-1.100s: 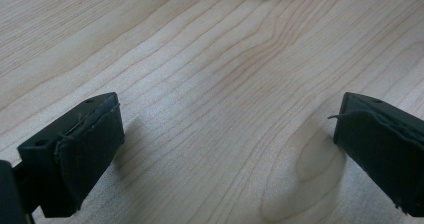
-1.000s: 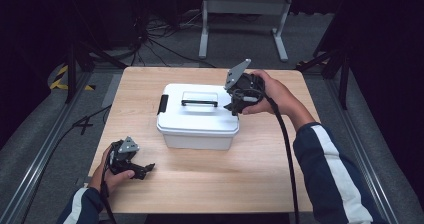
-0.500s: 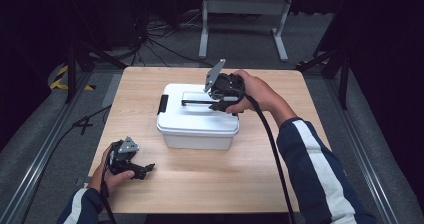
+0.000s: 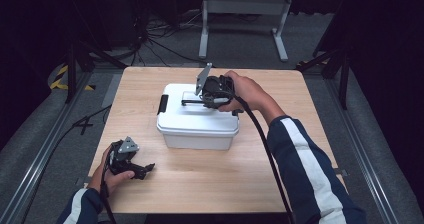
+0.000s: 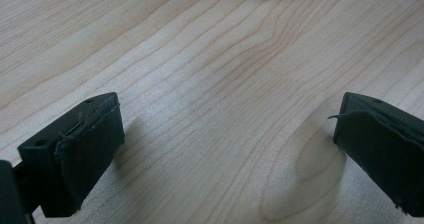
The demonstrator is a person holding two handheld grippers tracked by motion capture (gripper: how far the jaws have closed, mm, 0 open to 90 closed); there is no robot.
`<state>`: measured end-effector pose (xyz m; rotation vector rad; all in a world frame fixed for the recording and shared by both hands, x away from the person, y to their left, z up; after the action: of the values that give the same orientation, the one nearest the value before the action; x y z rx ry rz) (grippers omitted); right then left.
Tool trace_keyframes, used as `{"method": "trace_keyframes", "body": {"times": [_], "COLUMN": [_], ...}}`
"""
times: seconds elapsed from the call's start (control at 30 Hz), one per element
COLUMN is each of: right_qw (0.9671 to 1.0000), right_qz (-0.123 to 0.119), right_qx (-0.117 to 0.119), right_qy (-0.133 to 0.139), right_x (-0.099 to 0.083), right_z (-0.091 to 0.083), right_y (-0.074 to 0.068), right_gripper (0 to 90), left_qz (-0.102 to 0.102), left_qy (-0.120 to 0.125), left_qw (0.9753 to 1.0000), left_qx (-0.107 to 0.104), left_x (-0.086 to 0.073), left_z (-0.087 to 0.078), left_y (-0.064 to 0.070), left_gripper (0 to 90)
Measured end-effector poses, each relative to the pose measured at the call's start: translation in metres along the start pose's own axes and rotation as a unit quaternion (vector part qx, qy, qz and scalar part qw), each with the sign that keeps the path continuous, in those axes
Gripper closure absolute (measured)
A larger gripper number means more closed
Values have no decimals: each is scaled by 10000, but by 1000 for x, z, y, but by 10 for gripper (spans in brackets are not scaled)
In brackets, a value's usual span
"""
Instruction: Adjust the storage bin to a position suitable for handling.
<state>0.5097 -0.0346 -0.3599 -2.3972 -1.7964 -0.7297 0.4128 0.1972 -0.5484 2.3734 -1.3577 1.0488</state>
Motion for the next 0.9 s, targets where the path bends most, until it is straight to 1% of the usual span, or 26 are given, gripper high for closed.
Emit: {"method": "trace_keyframes", "body": {"times": [0.1,0.13,0.27,0.3,0.33,0.47,0.67,0.77,0.8,0.9], "right_qw": [10000,10000,9999,9999,9998,9997,9995,9990,9990,9988], "right_qz": [29,16,-44,-51,-45,-58,-120,-74,-58,-112], "right_qx": [-21,9,10,3,59,66,17,-28,-4,-42], "right_qy": [75,80,109,141,194,228,302,437,454,477], "right_x": [1,1,2,2,2,2,6,8,9,10], "right_z": [0,0,-1,-1,-1,-3,-9,-17,-19,-25], "right_y": [2,3,3,4,3,4,6,9,8,8], "right_gripper": [840,842,845,846,846,846,847,847,847,846], "left_qz": [-1,0,0,-4,-4,-2,-2,-1,-1,-2], "left_qy": [-2,-1,-9,9,8,-1,1,-2,-4,-3], "left_qw": [10000,10000,10000,10000,10000,10000,10000,10000,10000,10000], "left_qx": [-2,-2,0,4,3,0,0,-7,-3,-2], "left_x": [0,0,0,0,0,0,0,0,0,0], "left_z": [0,0,0,0,0,0,0,0,0,0], "left_y": [0,0,0,0,0,0,0,0,0,0], "left_gripper": [3,3,3,3,3,3,3,3,3,3]}}
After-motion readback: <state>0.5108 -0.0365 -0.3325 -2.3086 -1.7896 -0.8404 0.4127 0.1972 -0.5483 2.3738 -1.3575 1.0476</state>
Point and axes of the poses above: each handheld gripper's, and its own axes: z roughly forward along the jaws, x roughly out of its top, y roughly to its right, the point moved 9 cm from there along z, roughly forward along the jaws, and after that the axes turned 15 degrees about z, right-handed, at the moved point
